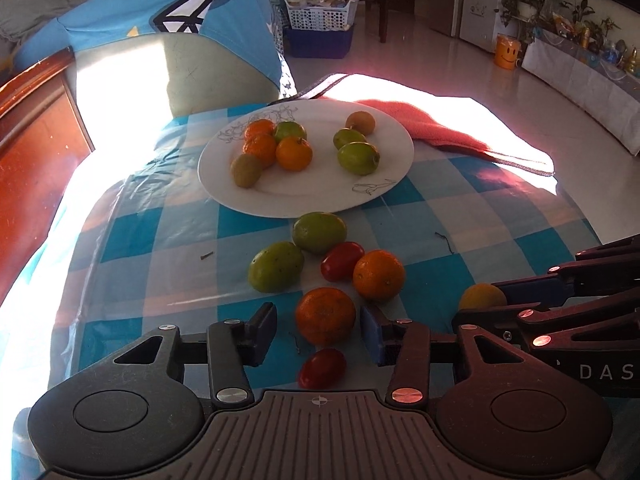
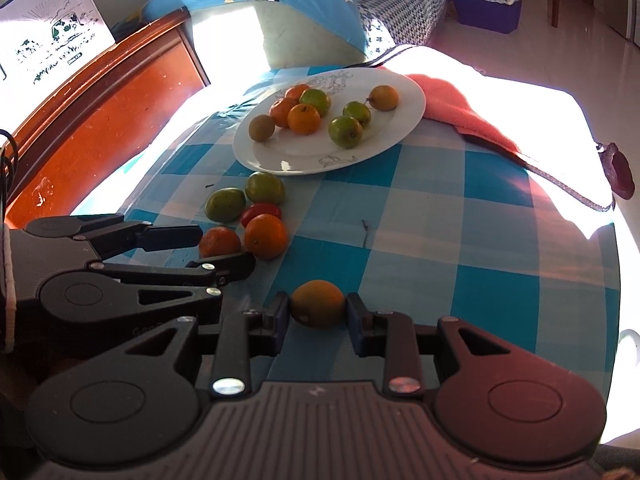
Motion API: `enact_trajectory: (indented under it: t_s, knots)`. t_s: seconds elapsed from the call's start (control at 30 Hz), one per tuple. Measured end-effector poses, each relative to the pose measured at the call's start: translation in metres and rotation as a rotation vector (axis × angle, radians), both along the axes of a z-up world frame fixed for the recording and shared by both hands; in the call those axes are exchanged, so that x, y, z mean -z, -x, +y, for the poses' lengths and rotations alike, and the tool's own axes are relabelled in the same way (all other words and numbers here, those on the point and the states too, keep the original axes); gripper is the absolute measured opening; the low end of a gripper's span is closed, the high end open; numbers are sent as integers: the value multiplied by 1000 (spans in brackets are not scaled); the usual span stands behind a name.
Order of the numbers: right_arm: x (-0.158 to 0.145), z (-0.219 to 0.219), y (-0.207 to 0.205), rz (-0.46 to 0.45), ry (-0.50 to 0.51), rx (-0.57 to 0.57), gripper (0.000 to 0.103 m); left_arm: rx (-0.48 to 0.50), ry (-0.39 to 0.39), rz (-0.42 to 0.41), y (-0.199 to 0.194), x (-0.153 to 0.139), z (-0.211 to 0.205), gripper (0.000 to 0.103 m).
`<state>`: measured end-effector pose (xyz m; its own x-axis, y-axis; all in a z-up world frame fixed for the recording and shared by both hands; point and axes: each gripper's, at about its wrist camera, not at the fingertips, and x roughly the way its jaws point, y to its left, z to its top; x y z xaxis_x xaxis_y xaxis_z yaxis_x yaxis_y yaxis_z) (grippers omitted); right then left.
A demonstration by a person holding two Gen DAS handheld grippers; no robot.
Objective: Organize fruits
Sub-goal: 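Grasp a yellow-orange fruit with the right tool while the left tool grasps a tangerine, then carry both fruits onto the plate and open both tools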
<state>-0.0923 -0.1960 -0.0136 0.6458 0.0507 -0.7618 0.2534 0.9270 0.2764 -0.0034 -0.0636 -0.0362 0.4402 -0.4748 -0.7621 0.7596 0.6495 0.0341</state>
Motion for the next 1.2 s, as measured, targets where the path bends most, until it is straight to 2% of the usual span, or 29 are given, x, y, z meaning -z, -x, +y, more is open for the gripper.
enact_trajectory:
  t_s: [0.17, 0.43, 0.67, 1.0, 1.2]
  knots:
    - [0, 0, -1, 0, -2, 3, 31, 12, 10, 2, 3, 0, 0, 29]
    - [-1, -1, -2, -8, -8, 8, 31, -32, 41, 23, 0, -8, 6, 29]
    - [-10, -6, -4, -50, -9, 30, 31, -74, 89, 16, -3, -21, 12, 29]
    - [-42, -19, -7, -142, 26, 56, 31, -100, 183, 2, -8, -44, 12, 29]
    - [-65, -31, -21, -196, 44, 31, 31, -107, 210, -7, -20, -53, 6, 29]
